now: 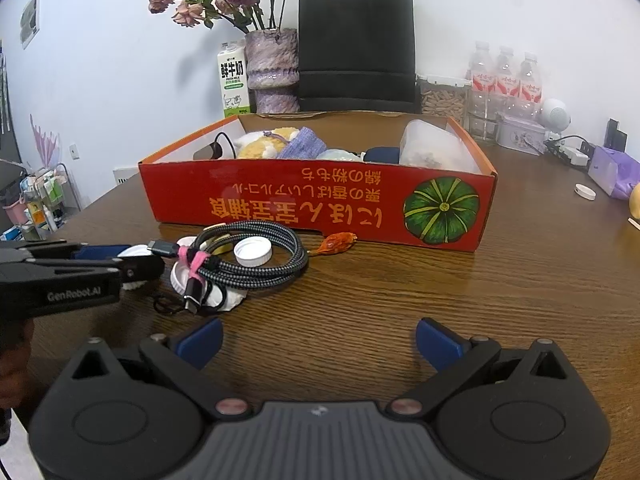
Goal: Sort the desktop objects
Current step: 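Grasp a white bottle cap with the left tool, then grasp the black pink-tied cable with the right tool while the left tool holds the cap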
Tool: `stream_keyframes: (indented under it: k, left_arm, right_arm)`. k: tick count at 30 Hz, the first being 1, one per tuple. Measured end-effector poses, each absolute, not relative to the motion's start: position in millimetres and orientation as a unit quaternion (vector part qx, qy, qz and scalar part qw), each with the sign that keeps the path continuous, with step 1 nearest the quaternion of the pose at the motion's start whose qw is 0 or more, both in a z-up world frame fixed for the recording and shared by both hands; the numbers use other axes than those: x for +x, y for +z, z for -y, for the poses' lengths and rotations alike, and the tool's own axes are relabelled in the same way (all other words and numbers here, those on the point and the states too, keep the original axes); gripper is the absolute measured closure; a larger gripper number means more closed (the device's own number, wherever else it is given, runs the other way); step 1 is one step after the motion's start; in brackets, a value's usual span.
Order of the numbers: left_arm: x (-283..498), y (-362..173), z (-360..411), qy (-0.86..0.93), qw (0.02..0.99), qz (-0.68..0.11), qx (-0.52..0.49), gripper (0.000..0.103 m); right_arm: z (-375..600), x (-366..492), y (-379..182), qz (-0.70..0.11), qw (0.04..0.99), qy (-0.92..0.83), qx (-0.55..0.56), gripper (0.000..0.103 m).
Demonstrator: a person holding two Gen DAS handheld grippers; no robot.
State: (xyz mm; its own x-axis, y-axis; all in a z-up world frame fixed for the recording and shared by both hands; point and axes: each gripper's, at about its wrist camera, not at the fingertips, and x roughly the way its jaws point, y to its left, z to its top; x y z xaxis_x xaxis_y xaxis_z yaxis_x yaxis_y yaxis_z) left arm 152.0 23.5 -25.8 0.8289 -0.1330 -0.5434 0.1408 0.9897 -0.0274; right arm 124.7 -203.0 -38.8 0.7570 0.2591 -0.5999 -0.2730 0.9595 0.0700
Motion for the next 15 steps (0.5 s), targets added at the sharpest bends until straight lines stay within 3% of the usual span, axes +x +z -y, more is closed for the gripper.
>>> stream_keyframes:
  k: [15]
  left_arm:
    - [156, -19, -51, -0.043, 0.962, -0.268, -0.017, 0.062]
  right_arm:
    - [185, 141, -22, -0.294, 0.942, 0.162, -0.017, 0.000]
